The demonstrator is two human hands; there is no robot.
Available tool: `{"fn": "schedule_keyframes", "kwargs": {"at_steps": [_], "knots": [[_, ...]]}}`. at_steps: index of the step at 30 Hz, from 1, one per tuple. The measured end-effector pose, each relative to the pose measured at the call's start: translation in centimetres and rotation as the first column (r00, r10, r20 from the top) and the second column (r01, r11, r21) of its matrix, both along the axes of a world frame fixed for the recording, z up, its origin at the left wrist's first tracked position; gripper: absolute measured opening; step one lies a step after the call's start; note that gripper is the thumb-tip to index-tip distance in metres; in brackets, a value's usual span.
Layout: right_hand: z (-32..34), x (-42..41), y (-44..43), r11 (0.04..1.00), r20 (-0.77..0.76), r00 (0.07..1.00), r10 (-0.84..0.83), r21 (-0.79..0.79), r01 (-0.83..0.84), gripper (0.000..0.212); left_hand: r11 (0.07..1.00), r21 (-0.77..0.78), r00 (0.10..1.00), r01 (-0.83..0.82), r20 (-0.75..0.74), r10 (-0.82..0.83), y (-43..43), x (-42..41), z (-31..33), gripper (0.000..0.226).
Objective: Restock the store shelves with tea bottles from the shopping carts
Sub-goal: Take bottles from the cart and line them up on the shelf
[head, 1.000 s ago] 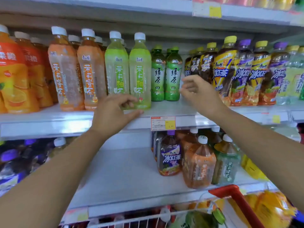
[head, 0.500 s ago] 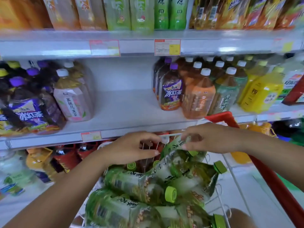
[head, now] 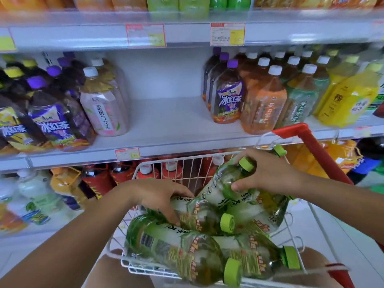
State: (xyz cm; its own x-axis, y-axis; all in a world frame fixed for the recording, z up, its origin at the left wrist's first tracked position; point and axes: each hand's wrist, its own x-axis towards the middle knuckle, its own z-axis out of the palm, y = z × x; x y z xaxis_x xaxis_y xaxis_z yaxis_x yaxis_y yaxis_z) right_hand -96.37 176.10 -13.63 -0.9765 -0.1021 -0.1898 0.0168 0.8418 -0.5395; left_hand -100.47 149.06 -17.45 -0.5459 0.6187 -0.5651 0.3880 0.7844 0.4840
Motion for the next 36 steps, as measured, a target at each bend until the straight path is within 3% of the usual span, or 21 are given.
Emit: {"fn": "schedule_keyframes", "kwargs": {"at_steps": [3, 9, 18, 24, 28, 32, 36], "knots": [[-0.5, -0.2, -1.1, 0.961, 0.12, 0.99, -0.079, -0.255, 0.108, 0.073, 1.0, 0.02, 0.998, -0.006, -0.063, 0.007, 0.1, 0.0, -0.5, 0.071], [-2.5, -0.4, -3.6, 0.97, 0.231, 0.973, -0.024, -0.232, 0.079, 0.113, 0.99, 0.131, 0.99, -0.05, -0.125, 0.066, -0.7, 0.4, -1.3, 0.065], [1.3, -0.6, -2.9, 0.838, -0.079, 0.982, -0.174, -0.536, 0.106, 0.067, 0.865, 0.444, 0.934, -0.235, -0.144, 0.328, -1.1, 0.1, 0.5, 0.06], [7.8, -1.0, -1.0, 0.827, -0.324, 0.924, -0.204, -0.562, -0.014, 0.069, 0.55, 0.798, 0.829, -0.248, -0.119, 0.546, 0.1, -1.4, 6.4, 0.046], [13.5, -2.2, 0.1, 0.761, -0.503, 0.812, -0.295, -0.637, -0.118, 0.06, 0.417, 0.896, 0.752, -0.151, -0.17, 0.637, 1.4, -3.0, 12.8, 0.044], [19.2, -3.8, 0.2, 0.773, -0.684, 0.64, -0.35, -0.597, -0.216, 0.078, 0.393, 0.917, 0.662, -0.076, -0.248, 0.708, 2.1, -5.6, 18.7, 0.052], [23.6, -6.5, 0.1, 0.77, -0.776, 0.509, -0.372, -0.564, -0.298, 0.067, 0.35, 0.936, 0.585, -0.027, -0.269, 0.765, 2.9, -8.5, 21.9, 0.034]]}}
